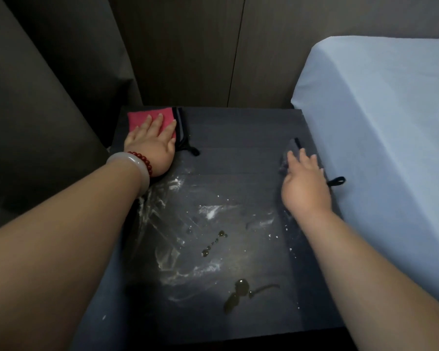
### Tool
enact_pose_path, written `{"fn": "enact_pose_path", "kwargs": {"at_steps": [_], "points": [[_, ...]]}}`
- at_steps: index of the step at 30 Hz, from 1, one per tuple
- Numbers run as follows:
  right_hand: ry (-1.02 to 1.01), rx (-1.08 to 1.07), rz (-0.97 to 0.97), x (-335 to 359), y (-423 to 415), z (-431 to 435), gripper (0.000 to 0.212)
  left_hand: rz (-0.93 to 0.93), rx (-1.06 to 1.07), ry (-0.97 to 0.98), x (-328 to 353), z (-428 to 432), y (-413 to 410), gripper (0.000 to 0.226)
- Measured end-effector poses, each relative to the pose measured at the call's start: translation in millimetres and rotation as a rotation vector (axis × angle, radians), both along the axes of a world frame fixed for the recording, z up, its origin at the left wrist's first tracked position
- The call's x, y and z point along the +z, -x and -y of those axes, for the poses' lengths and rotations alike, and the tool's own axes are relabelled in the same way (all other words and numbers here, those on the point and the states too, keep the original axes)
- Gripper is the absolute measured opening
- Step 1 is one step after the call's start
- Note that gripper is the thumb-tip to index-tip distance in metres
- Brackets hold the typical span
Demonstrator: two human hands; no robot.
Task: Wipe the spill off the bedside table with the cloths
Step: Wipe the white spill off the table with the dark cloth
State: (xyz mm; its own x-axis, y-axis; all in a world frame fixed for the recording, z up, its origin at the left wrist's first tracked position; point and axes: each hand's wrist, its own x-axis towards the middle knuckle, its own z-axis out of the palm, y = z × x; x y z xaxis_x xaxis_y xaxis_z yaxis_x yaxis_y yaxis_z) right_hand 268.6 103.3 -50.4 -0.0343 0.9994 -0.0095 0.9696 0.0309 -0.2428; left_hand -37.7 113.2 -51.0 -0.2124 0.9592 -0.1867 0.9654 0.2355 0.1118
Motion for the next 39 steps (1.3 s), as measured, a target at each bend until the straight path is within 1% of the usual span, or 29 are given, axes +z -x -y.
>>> {"fn": "enact_pose_path", "kwargs": {"at_steps": [1, 2, 6, 8, 12, 13, 15, 17, 18, 21, 23, 24, 26, 28, 29, 31, 33, 34, 36, 38, 39], "points": [[0.022, -0.044, -0.004, 1.4, -2.4, -4.7, 0.055, 0.0, 0.002, -0.007, -0.3, 0.2, 0.2, 0.053], [0.034, -0.03, -0.015, 2.8, 4.9, -2.8, 0.055, 0.0, 0.0, -0.008, -0.2, 0.0, 0.0, 0.053], [0.011, 0.292, -0.061, 2.9, 64.8, 46.1, 0.056, 0.009, -0.007, -0.009, -2.2, -0.7, 2.8, 0.053], [0.034, 0.366, -0.047, 4.8, 76.3, 68.3, 0.052, 0.007, -0.013, -0.011, -2.7, -0.3, 3.2, 0.053], [0.104, 0.39, -0.024, 6.7, 49.2, 59.8, 0.052, 0.01, -0.011, -0.012, -1.9, -0.5, 2.1, 0.053], [0.104, 0.361, -0.008, 6.5, 39.1, 54.9, 0.051, 0.012, -0.01, -0.01, -1.3, -0.4, 1.8, 0.053], [0.104, 0.238, -0.012, 6.5, 25.6, 47.6, 0.051, 0.012, -0.009, -0.012, -1.0, 0.3, 1.3, 0.053], [0.099, 0.166, -0.019, 6.4, 32.0, 48.9, 0.05, 0.008, -0.011, -0.018, -0.9, 0.7, 1.7, 0.053], [0.095, 0.189, -0.015, 6.7, 42.2, 54.8, 0.05, 0.008, -0.012, -0.018, -0.9, 1.0, 1.9, 0.053], [0.069, 0.396, -0.005, 6.2, 69.6, 80.1, 0.051, 0.009, -0.01, -0.01, -0.7, 0.8, 2.4, 0.053], [0.07, 0.471, 0.019, 5.4, 61.4, 82.7, 0.05, 0.01, -0.008, 0.006, 0.0, -0.2, 2.8, 0.053], [0.066, 0.462, 0.023, 4.0, 49.8, 77.0, 0.049, 0.009, -0.007, 0.01, 0.3, -0.6, 2.4, 0.053], [0.034, 0.341, -0.007, -1.3, 25.6, 64.9, 0.047, 0.002, -0.008, 0.004, -1.0, -1.5, 2.0, 0.053], [-0.019, 0.23, -0.12, -6.8, 18.2, 63.3, 0.045, -0.001, -0.005, -0.008, -2.1, -1.2, 2.6, 0.053], [-0.035, 0.239, -0.191, -8.6, 23.2, 67.5, 0.046, -0.002, -0.004, -0.011, -2.4, -0.8, 2.4, 0.053], [-0.038, 0.339, -0.302, -7.9, 37.8, 81.8, 0.049, -0.004, -0.004, -0.012, -2.3, -0.7, 2.2, 0.053], [-0.095, 0.334, -0.375, 3.9, 39.3, 88.7, 0.051, -0.002, -0.01, -0.007, -1.6, -0.2, 2.3, 0.053], [-0.169, 0.283, -0.386, 12.0, 32.5, 84.6, 0.053, -0.001, -0.015, -0.008, -1.2, 0.0, 2.3, 0.053], [-0.293, 0.189, -0.341, 23.5, 7.7, 65.2, 0.055, -0.004, -0.017, -0.015, -1.2, -0.2, 2.8, 0.053], [-0.3, 0.132, -0.244, 26.4, -21.1, 36.8, 0.053, 0.0, -0.014, 0.0, 0.1, -0.8, 2.3, 0.053], [-0.244, 0.104, -0.195, 23.2, -31.2, 23.9, 0.051, 0.001, -0.01, 0.011, 1.2, -0.6, 1.7, 0.053]]}}
